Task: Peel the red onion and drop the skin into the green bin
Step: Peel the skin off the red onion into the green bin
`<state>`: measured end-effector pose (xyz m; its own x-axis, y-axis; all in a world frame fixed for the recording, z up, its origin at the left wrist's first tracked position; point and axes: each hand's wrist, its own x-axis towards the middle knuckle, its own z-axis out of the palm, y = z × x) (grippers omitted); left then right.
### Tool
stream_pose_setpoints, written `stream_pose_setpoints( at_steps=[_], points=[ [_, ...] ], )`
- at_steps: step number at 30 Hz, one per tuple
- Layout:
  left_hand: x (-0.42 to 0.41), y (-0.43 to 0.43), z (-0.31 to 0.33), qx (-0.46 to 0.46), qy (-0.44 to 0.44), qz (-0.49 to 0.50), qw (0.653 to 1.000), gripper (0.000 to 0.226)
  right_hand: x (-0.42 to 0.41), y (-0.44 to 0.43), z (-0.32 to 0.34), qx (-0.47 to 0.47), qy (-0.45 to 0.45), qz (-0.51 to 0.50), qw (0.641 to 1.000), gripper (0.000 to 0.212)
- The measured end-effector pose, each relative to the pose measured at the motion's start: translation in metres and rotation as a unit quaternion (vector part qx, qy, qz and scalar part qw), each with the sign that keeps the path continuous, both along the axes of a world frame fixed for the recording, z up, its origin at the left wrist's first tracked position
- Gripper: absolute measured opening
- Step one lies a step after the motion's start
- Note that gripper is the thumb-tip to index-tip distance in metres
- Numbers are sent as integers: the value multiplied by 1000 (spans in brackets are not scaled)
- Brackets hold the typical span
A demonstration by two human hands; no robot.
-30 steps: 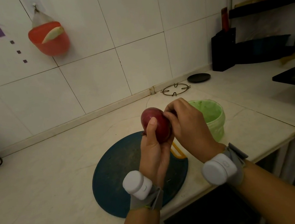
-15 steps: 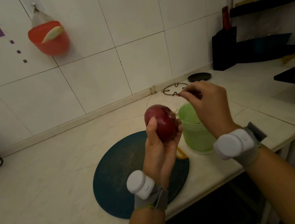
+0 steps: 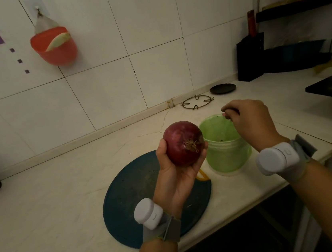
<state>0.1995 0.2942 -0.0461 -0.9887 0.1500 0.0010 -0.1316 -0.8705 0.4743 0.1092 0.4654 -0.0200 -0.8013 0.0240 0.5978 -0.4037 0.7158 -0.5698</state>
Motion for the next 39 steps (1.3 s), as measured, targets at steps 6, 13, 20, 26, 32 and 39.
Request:
stream_pose_setpoints(
  at_steps=[6,13,20,26,32,39],
  points=[
    [2,-5,1,-36,-4,-15,999,70,-1,2,3,22,-20,-12,999,12],
    [2,-5,4,-33,-16,-5,999,69,0,1,3,1,-21,2,1000,11],
    [2,-4,3,-28,-18,2,999,62,-5,-1,-2,13,0,-17,1000,20],
    [1,-5,3,-22,-23,0,999,60,-10,-1,2,54,5,-46,997,29],
    [-1,-5,2,-15,-25,2,1000,58,-13,-3,-4,106,-52,-45,992,43],
    [-3,-7,1,-24,-25,10,999,60,-9,-3,-2,70,-36,3,997,10]
  ],
)
